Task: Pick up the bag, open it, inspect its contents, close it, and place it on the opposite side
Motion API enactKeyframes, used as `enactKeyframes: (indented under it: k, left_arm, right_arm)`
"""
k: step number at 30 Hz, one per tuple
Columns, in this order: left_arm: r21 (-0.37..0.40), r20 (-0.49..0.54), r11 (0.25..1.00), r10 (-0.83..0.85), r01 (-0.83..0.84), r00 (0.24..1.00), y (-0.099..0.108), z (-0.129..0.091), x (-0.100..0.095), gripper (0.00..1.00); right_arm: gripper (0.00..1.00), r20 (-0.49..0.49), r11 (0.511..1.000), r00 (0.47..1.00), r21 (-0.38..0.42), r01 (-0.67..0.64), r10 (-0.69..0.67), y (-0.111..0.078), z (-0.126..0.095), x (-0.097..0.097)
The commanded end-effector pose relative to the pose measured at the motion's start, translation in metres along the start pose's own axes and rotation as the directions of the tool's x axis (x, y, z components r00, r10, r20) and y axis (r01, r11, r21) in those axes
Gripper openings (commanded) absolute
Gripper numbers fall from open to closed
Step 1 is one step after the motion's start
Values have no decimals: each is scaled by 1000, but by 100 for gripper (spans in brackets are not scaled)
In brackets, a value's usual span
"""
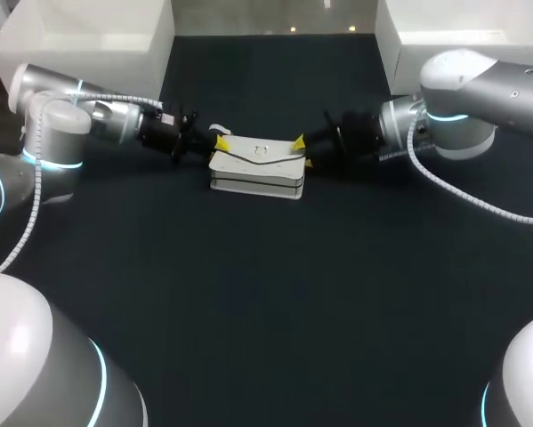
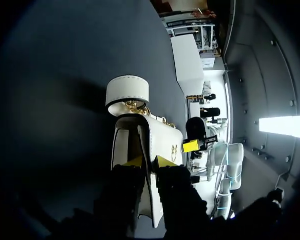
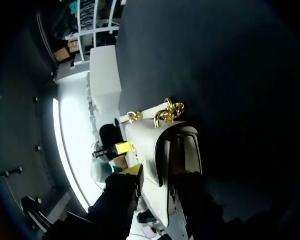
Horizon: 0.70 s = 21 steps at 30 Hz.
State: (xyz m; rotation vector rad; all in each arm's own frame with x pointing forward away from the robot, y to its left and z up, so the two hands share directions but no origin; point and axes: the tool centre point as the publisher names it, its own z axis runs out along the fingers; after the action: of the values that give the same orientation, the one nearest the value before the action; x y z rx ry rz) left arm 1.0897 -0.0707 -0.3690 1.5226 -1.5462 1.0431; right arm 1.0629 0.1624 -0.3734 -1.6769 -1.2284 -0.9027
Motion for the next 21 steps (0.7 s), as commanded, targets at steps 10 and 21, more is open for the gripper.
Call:
enactKeyframes:
  k: [10,21]
  left_arm:
    - [1,-6,997,79,-79,997,7,1,21,100]
    - [4,-6,997,79,-79,997,10,1,19,100]
  right_arm:
    - [0,-1,999,999,-23,47,-48,-4,-5,22]
    - [100,33,1000,999,-3,-3,3,-2,-2,5]
